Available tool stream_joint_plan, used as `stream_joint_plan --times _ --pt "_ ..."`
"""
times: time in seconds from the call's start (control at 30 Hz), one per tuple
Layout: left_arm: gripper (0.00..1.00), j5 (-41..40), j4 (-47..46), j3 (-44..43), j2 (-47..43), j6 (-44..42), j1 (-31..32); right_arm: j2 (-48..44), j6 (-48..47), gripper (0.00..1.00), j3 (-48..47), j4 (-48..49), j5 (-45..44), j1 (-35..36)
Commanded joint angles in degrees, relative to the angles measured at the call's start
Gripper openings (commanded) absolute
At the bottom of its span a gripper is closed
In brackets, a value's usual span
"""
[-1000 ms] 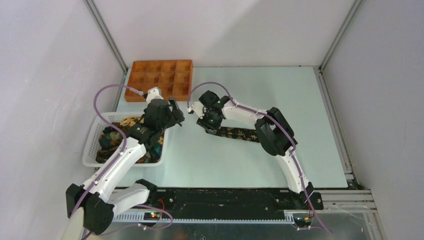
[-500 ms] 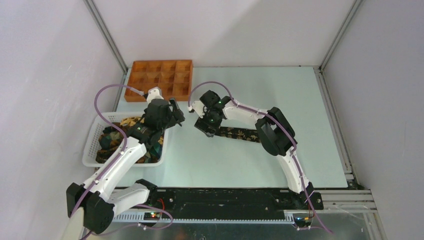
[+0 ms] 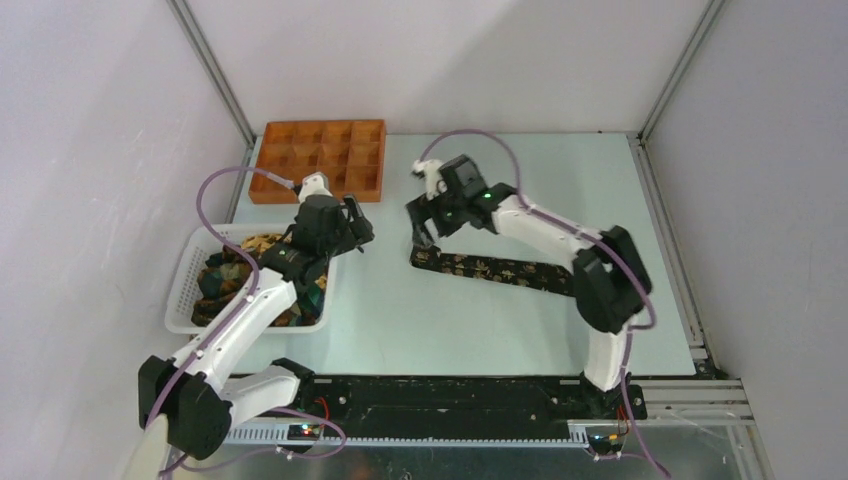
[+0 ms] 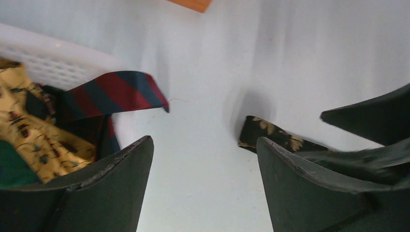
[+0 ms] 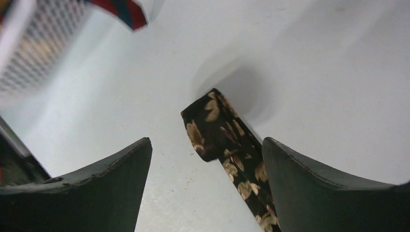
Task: Roll the ties
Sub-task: Roll the tie at the center of the board.
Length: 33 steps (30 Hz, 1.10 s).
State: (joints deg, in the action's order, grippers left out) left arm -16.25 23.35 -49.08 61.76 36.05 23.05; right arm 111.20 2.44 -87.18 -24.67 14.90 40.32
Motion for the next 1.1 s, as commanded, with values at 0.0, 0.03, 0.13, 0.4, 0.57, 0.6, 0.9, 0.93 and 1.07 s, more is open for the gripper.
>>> stream_joint_plan --times 0.0,0.03,0.13,0.4,0.57,0.6,0.9,0.93,1.07 --pt "0.84 7.27 -8.23 -0.73 1.35 1.22 -0.41 -9.24 20.93 0.84 6.81 9.02 0.4 -5.5" --pt "0.84 7.98 -9.44 -0.73 2.34 1.48 -0.36 -10.41 24.72 0.83 8.95 9.37 0.53 -6.8" --pt "0.84 11.12 -11.32 -0.78 4.96 2.31 -0.37 -11.77 30.93 0.73 13.99 10.78 1.93 -8.59" --pt "0.83 19.65 -17.5 -0.8 13.7 4.17 0.97 -12.29 41.14 0.51 19.61 14.5 4.91 -8.57" --pt "0.83 21.15 -19.76 -0.67 17.75 4.28 2.28 -11.33 42.84 0.45 19.76 15.3 5.67 -7.76" --pt "0.83 21.38 -20.35 -0.6 18.83 4.33 2.51 -10.86 43.4 0.43 19.76 16.08 6.26 -7.57" --pt "0.83 20.89 -21.64 0.1 22.61 5.07 2.97 -5.91 46.2 0.32 19.65 20.16 7.09 -7.26" --pt "0.83 20.97 -21.75 0.3 22.84 5.12 2.99 -5.07 46.27 0.32 19.62 20.39 7.08 -7.22" --pt "0.83 21.71 -22.58 0.78 24.23 5.39 2.97 -3.45 46.72 0.31 19.67 21.7 7.17 -7.19"
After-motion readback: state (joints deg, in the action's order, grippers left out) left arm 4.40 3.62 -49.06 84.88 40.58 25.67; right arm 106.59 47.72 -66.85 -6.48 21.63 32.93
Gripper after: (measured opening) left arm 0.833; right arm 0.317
